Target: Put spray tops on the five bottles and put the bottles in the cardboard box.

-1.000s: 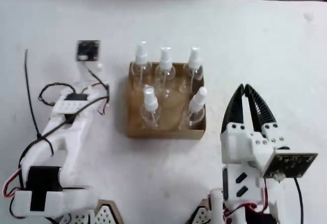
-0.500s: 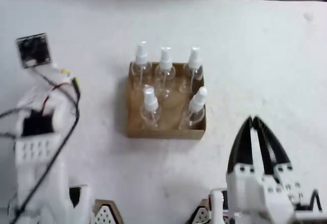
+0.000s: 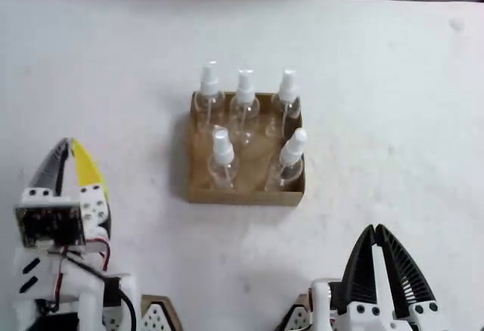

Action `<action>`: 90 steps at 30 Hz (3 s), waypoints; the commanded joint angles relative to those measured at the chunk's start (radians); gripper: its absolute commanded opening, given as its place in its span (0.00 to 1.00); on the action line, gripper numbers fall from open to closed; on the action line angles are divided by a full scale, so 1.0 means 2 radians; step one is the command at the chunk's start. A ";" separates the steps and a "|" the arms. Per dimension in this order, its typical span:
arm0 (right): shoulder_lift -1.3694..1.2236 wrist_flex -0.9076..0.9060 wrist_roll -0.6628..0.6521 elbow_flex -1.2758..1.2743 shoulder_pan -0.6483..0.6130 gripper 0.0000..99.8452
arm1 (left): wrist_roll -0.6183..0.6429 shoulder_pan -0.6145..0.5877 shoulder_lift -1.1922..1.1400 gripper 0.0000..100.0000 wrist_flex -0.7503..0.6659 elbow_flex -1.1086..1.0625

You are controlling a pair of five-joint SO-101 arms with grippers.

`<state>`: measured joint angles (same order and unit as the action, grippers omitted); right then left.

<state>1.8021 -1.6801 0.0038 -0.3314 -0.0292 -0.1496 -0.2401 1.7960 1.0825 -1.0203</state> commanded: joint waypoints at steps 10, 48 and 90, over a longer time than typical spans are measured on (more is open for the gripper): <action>0.003 0.054 -0.001 -0.141 0.009 0.02 | -0.008 0.043 0.017 0.02 0.026 -0.195; -0.003 0.208 -0.002 -0.680 0.154 0.02 | -0.004 -0.010 0.018 0.02 0.103 -0.336; -0.001 0.207 -0.002 -0.680 0.152 0.02 | -0.004 -0.010 0.018 0.02 0.103 -0.336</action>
<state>1.7944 -1.2612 0.0038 -1.6817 0.2839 -0.1588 -0.2509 1.8205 1.2820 -1.6924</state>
